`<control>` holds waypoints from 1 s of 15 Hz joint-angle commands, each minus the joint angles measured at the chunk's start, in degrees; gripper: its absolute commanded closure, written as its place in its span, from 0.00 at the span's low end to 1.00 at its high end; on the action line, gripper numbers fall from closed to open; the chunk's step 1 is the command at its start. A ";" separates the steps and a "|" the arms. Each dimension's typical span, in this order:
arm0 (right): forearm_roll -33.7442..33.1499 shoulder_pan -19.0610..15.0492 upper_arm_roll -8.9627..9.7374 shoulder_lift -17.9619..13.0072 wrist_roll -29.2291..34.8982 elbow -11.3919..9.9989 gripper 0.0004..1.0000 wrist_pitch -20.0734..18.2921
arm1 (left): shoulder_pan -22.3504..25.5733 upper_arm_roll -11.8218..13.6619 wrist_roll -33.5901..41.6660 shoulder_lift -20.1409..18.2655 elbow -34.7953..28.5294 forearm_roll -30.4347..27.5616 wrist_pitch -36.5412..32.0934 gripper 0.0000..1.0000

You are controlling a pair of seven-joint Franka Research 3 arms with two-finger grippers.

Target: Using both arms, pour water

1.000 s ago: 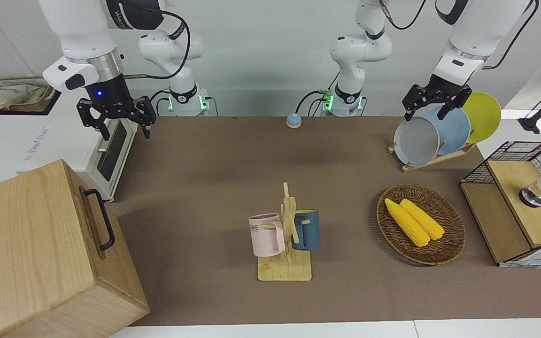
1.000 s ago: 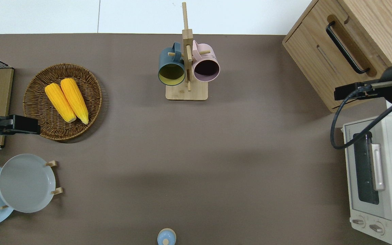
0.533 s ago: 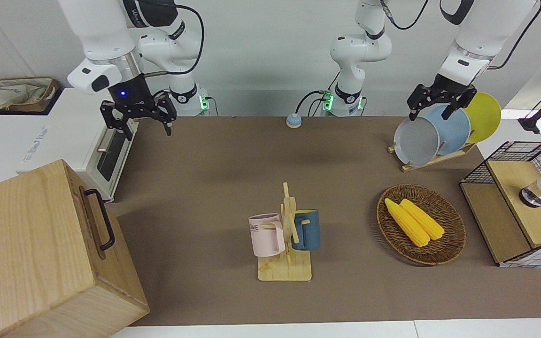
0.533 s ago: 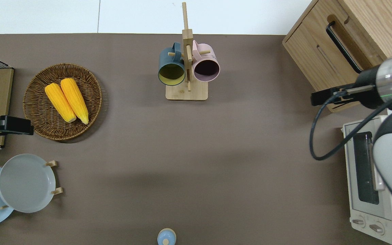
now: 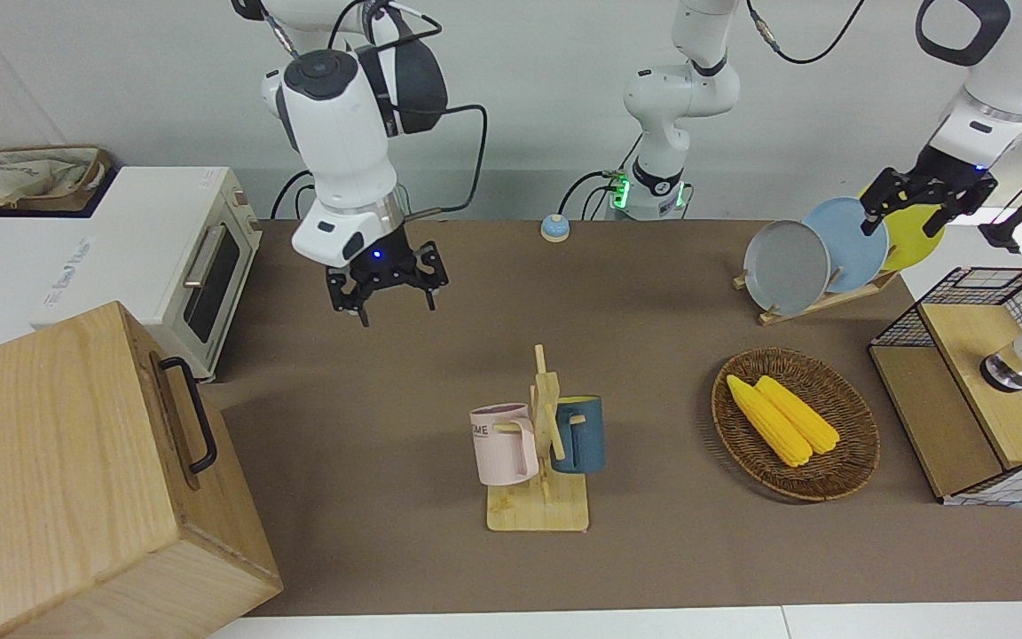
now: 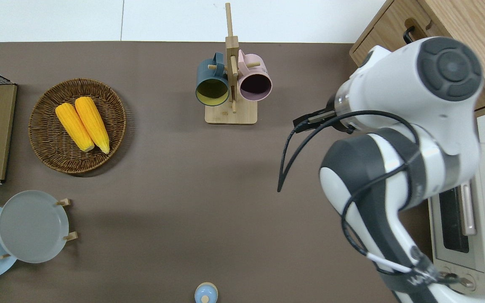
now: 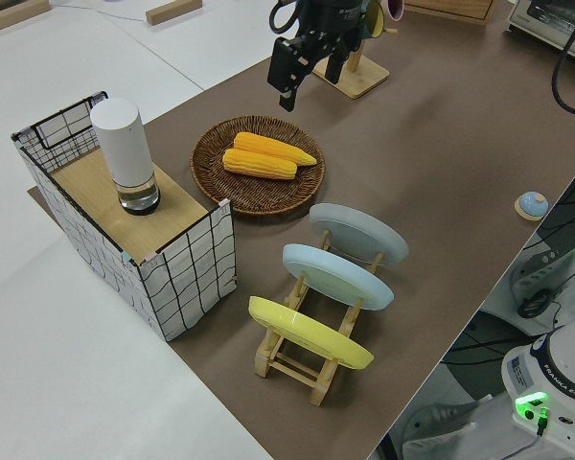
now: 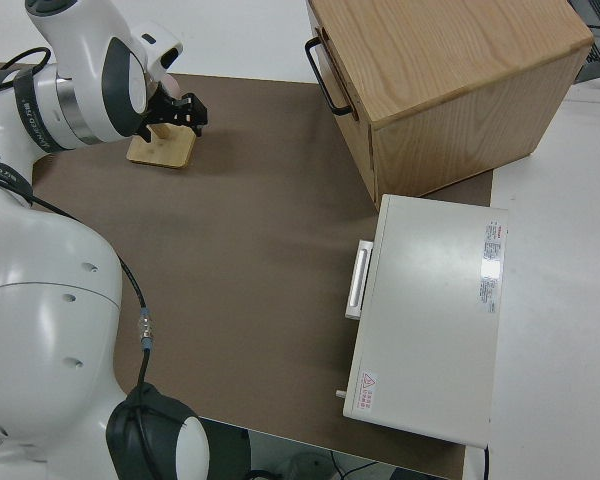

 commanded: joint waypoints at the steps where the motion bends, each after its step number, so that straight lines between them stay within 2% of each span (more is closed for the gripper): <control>1: 1.34 2.50 -0.42 4.57 0.51 0.40 0.01 7.84 | -0.11 6.22 8.98 3.53 1.58 0.12 4.41 0.00; 3: 1.08 3.13 -0.42 5.89 0.43 0.49 0.01 11.10 | -0.11 9.57 12.94 4.59 1.58 -0.24 6.61 0.00; 5: 0.82 4.09 -0.42 7.56 0.16 0.84 0.01 14.52 | 0.58 11.42 15.93 5.38 1.58 -0.67 8.54 0.00; 8: -0.49 5.23 -0.42 10.37 -0.54 1.02 0.01 22.50 | 6.72 11.52 18.13 6.00 1.49 -6.98 10.75 0.00; 10: -1.20 5.32 -0.42 12.66 -0.89 1.89 0.01 27.27 | 9.37 11.52 23.91 7.40 1.49 -8.93 12.76 0.00; 12: -2.25 5.32 -0.42 15.12 -0.89 3.73 0.02 29.47 | 9.91 11.52 24.74 7.58 1.05 -10.42 16.27 0.00; 15: -3.93 4.71 -0.42 18.02 -0.81 6.46 0.04 32.81 | 10.17 11.52 24.73 7.58 -1.05 -15.68 20.76 0.00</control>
